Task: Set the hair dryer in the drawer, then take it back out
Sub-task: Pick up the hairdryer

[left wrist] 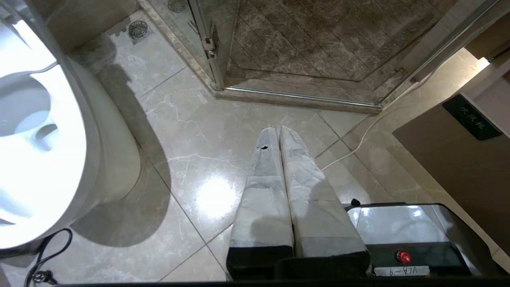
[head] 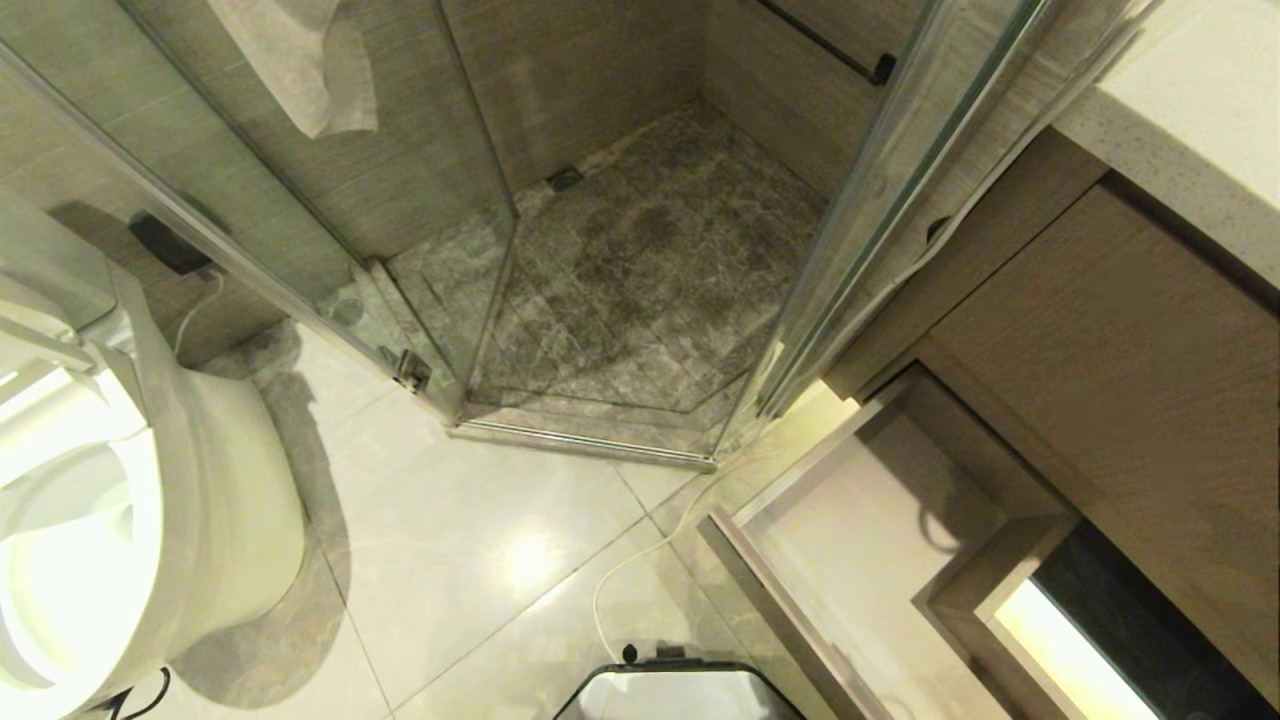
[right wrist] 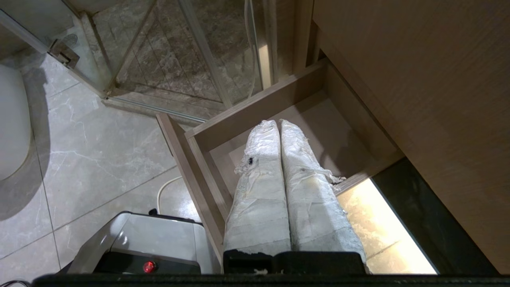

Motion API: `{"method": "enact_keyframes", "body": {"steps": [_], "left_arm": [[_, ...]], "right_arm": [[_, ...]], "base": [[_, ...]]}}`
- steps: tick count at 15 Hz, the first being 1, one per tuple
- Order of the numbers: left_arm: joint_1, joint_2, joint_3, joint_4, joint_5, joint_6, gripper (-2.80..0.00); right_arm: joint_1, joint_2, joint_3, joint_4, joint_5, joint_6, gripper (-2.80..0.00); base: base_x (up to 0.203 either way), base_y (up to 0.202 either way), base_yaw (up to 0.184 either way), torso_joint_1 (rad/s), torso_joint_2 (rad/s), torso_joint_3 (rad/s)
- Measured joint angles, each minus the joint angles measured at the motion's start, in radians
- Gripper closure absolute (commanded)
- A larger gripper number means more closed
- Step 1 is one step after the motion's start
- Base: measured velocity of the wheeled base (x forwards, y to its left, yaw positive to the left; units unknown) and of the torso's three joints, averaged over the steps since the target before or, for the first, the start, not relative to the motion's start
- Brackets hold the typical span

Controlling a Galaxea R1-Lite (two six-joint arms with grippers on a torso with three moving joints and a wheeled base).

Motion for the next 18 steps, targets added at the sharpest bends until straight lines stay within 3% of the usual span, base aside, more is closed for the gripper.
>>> {"method": "enact_keyframes", "body": {"steps": [5, 11, 18], "left_arm": [[0.001, 0.0, 0.0, -0.001, 0.0, 0.0, 0.0], [0.0, 0.0, 0.0, 0.0, 0.0, 0.0, 0.0], [0.001, 0.0, 0.0, 0.001, 0.0, 0.0, 0.0]], "right_arm": [[0.0, 0.0, 0.0, -0.002, 0.0, 0.016, 0.0], [-0.001, 0.0, 0.0, -0.002, 0.0, 0.02, 0.0], [0.0, 0.0, 0.0, 0.0, 0.0, 0.021, 0.0]], "base": [[0.0, 0.0, 0.0, 0.107, -0.21, -0.103], [-0.002, 0.003, -0.108, 0.059, -0.11, -0.052], [0.0, 0.0, 0.0, 0.016, -0.03, -0.017]]}}
